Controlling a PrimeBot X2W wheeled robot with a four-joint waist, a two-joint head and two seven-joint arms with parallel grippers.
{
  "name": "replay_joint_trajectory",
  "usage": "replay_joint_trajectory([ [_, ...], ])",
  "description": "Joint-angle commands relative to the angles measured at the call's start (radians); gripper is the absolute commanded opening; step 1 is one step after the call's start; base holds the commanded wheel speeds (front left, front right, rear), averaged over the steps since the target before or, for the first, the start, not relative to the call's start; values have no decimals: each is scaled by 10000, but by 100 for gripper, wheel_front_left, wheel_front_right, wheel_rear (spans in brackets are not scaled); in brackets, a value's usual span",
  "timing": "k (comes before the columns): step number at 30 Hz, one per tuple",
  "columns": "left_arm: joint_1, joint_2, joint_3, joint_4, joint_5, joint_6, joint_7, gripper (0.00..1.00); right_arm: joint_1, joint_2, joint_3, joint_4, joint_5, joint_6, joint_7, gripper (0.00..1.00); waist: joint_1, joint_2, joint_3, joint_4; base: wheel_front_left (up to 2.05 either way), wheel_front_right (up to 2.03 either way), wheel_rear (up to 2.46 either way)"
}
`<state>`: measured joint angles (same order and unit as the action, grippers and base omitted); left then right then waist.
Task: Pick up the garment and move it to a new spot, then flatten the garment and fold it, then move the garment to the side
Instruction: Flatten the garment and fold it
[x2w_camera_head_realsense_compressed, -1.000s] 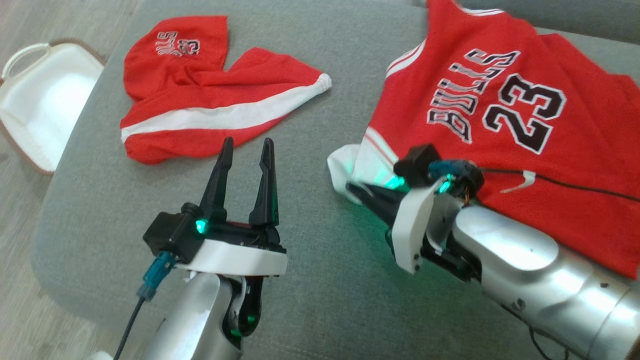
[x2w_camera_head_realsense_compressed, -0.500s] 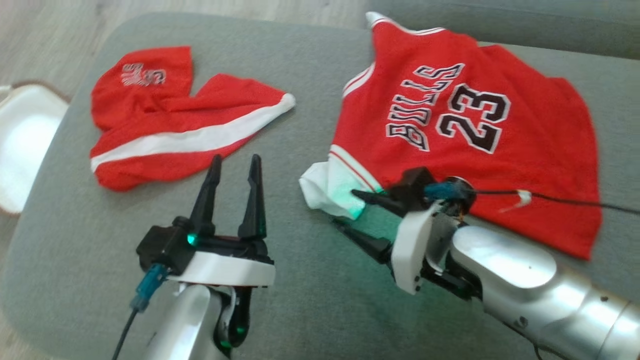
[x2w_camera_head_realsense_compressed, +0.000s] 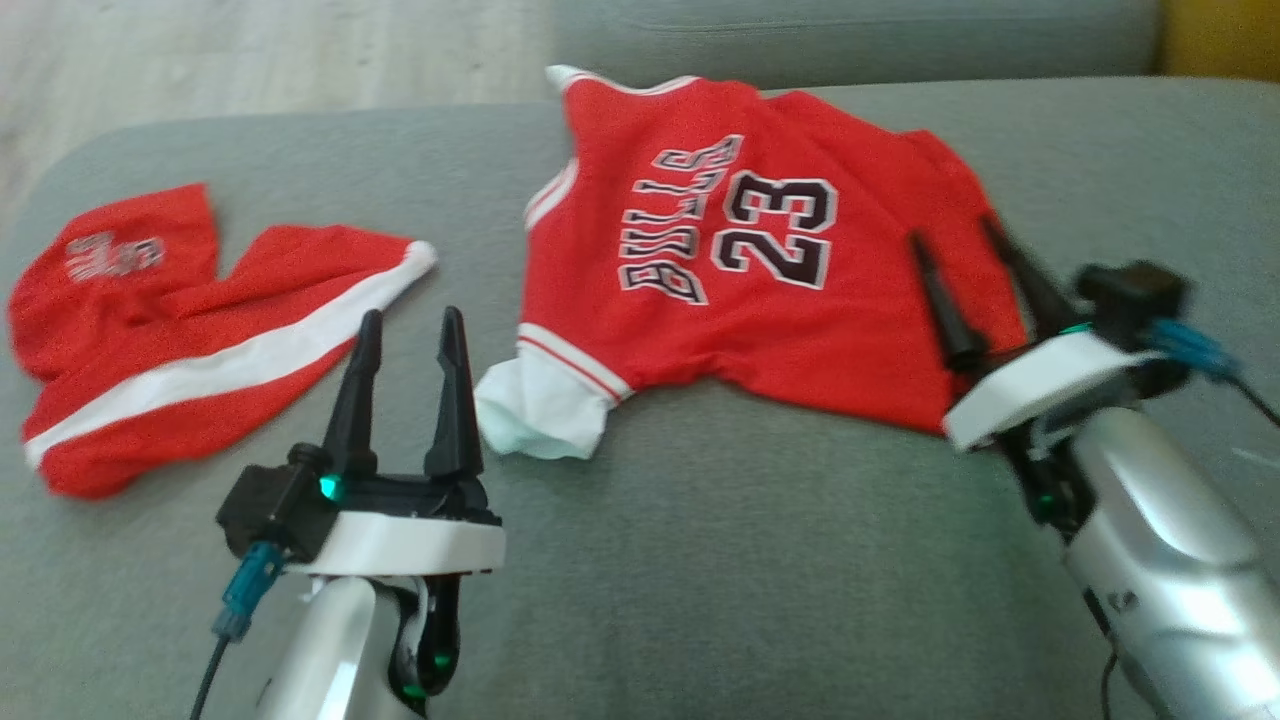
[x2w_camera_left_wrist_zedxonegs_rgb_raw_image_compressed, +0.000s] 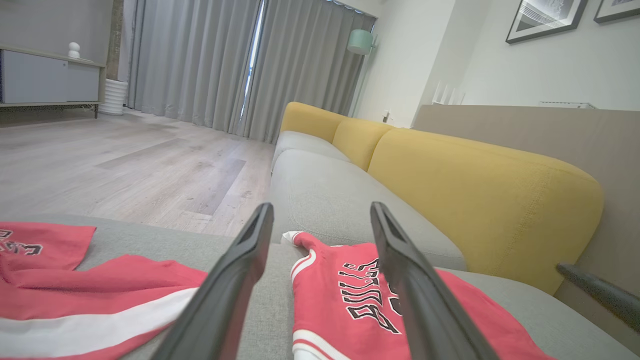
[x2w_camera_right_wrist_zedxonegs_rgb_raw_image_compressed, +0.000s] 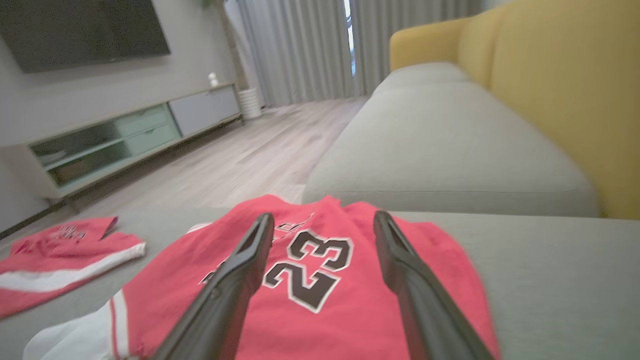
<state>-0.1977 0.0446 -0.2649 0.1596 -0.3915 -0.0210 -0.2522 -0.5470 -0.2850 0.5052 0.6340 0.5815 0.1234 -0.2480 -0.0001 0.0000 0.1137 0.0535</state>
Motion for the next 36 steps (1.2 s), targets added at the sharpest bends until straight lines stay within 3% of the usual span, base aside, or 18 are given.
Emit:
replay_joint_trajectory([
  [1,-303,56,415,-353,100,-27,-95,100,442,308,-845,-657,-610,73,-132,100,1,0,18,-454,0,0,0],
  [5,-351,56,555,-369,90,-38,-95,100,2209,1445,-3607,-1982,-2627,73,-135,100,1,0,83,-824,0,0,0],
  [9,-422,56,627,-262,190,-102,-95,100,3440,2165,-4688,-2858,-3827,73,-135,100,1,0,161,-1047,0,0,0],
  [21,-575,56,510,678,746,-176,-95,100,3977,2345,-4654,-3563,-3623,73,-136,100,1,0,503,-1202,0,0,0],
  [25,-1045,87,428,1880,1270,183,-85,100,3921,2346,-4672,-3576,-3705,73,-137,100,1,0,658,-1120,0,0,0],
  [30,-2034,479,500,3713,1862,1044,776,100,3819,2347,-4458,-3530,-3571,73,-137,100,1,0,924,-1111,0,0,0],
  [33,-2265,702,559,4236,1913,1192,1191,100,3814,2347,-4446,-3527,-3508,73,-137,100,1,0,999,-1112,0,0,0],
  [36,-2313,891,456,4501,1950,1055,1428,100,3840,2347,-4526,-3508,-3453,73,-137,100,1,0,1030,-1075,0,0,0],
])
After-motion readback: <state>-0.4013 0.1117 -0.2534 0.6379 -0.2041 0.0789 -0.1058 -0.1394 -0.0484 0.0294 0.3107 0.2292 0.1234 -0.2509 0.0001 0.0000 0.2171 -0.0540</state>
